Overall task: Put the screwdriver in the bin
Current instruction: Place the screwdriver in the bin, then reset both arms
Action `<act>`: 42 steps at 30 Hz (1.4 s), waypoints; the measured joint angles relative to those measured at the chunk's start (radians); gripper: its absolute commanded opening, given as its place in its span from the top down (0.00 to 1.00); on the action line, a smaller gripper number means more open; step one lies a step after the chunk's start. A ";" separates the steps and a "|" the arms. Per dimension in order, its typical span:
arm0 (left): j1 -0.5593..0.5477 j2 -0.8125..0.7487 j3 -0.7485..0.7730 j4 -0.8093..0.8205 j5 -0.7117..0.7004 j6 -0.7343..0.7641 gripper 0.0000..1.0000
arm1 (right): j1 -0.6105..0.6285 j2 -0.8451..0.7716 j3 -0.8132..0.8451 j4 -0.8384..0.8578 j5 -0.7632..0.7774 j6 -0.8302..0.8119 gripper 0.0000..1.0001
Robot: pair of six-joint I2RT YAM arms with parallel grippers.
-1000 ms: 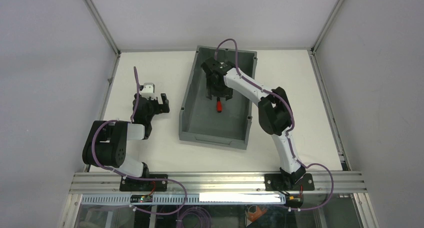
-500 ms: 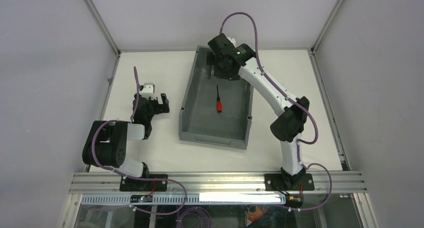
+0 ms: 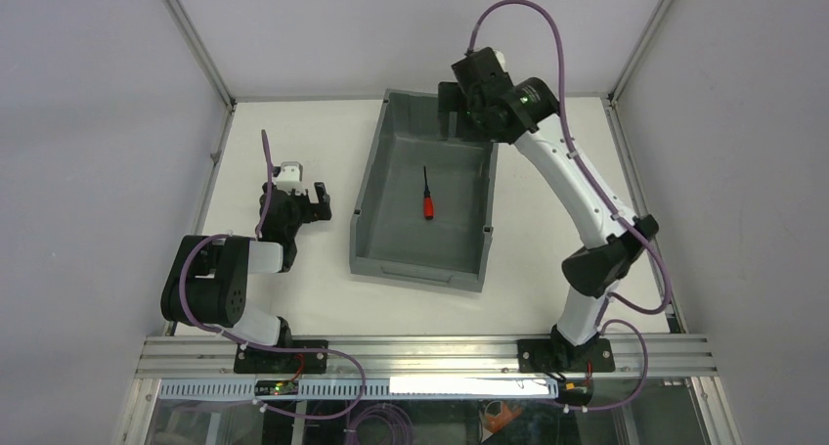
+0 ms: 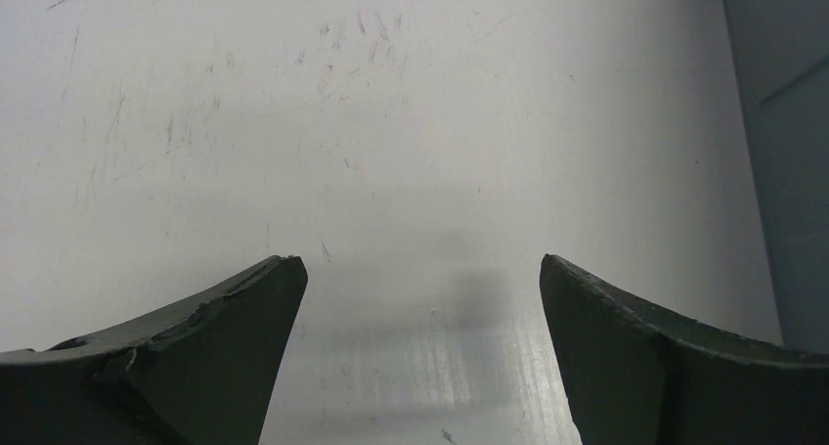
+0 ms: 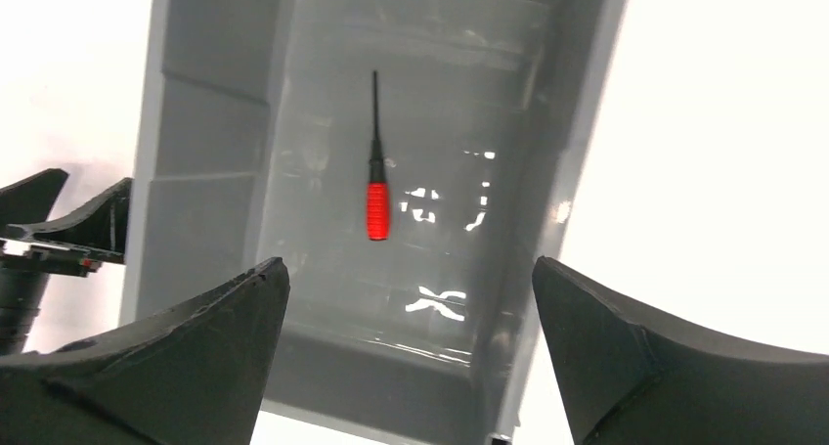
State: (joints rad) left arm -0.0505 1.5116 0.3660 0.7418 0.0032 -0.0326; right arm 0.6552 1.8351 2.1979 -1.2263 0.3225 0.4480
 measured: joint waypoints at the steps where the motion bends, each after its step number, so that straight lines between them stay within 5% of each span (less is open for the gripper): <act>1: 0.000 0.000 0.000 0.000 0.000 0.000 0.01 | -0.013 -0.032 -0.034 0.008 0.002 -0.011 0.01; 19: 0.000 0.000 0.000 0.000 0.000 0.000 0.01 | -0.369 -0.605 -0.727 0.204 -0.022 -0.127 0.01; 42: 0.000 0.000 0.000 0.000 0.000 0.000 0.01 | -0.397 -0.874 -1.295 0.411 -0.115 -0.097 0.01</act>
State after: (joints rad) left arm -0.0505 1.5116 0.3660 0.7418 0.0032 -0.0326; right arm 0.2577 0.9611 0.9031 -0.8154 0.2073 0.3508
